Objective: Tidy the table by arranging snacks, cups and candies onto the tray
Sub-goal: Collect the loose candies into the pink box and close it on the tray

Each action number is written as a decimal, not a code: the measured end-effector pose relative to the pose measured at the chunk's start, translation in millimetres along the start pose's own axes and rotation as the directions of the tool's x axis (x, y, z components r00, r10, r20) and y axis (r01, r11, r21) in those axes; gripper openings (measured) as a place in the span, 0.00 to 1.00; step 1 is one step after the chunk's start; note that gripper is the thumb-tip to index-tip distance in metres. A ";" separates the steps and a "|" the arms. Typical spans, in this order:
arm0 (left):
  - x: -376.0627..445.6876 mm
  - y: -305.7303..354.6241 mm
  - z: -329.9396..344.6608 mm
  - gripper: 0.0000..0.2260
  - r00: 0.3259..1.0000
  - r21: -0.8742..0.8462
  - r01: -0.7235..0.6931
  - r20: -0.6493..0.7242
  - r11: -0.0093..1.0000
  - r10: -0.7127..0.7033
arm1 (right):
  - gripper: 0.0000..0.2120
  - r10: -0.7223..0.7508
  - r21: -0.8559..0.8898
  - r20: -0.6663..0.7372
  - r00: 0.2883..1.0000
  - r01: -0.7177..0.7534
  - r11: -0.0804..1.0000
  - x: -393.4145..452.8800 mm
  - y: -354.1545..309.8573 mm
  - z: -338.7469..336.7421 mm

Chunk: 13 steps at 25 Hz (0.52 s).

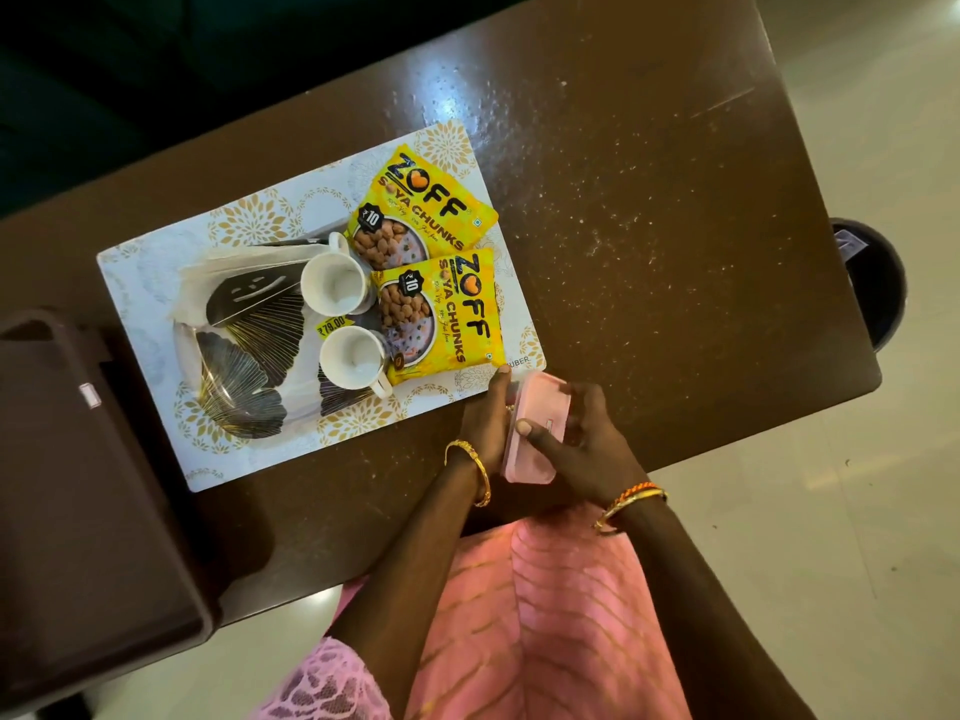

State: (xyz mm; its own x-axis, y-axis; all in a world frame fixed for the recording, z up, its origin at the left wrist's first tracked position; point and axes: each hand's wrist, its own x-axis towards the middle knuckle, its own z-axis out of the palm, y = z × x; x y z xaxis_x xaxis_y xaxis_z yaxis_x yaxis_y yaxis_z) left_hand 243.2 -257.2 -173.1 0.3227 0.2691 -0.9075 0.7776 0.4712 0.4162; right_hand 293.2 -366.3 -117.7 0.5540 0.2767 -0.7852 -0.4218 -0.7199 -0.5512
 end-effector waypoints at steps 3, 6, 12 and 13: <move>-4.3 -5.8 -11.6 0.24 0.989 0.131 0.058 0.130 0.990 -0.075 | 0.30 -0.007 0.127 -0.107 0.994 0.021 0.992 9.8 -0.2 -12.4; -8.8 -10.6 -15.9 0.27 0.925 0.187 0.089 0.350 0.978 -0.151 | 0.27 -0.129 0.042 0.103 0.986 0.125 0.991 18.1 -3.9 -10.9; -27.8 -11.9 -28.9 0.37 0.939 -0.078 0.279 0.233 0.957 -0.254 | 0.28 -0.041 -0.017 -0.051 0.998 0.040 0.999 17.1 11.9 4.5; -32.7 -15.9 -25.7 0.35 0.969 -0.079 0.225 0.126 0.971 -0.214 | 0.26 -0.053 -0.016 -0.113 0.992 0.052 0.999 14.6 15.0 5.6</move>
State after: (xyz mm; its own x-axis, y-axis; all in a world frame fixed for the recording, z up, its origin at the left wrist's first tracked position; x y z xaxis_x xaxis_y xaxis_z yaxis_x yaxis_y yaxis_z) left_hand 206.4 -251.9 -148.6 0.2137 0.0542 -0.9754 0.7849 0.5849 0.2044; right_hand 291.0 -369.4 -139.0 0.6532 0.2410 -0.7178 -0.3808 -0.7147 -0.5866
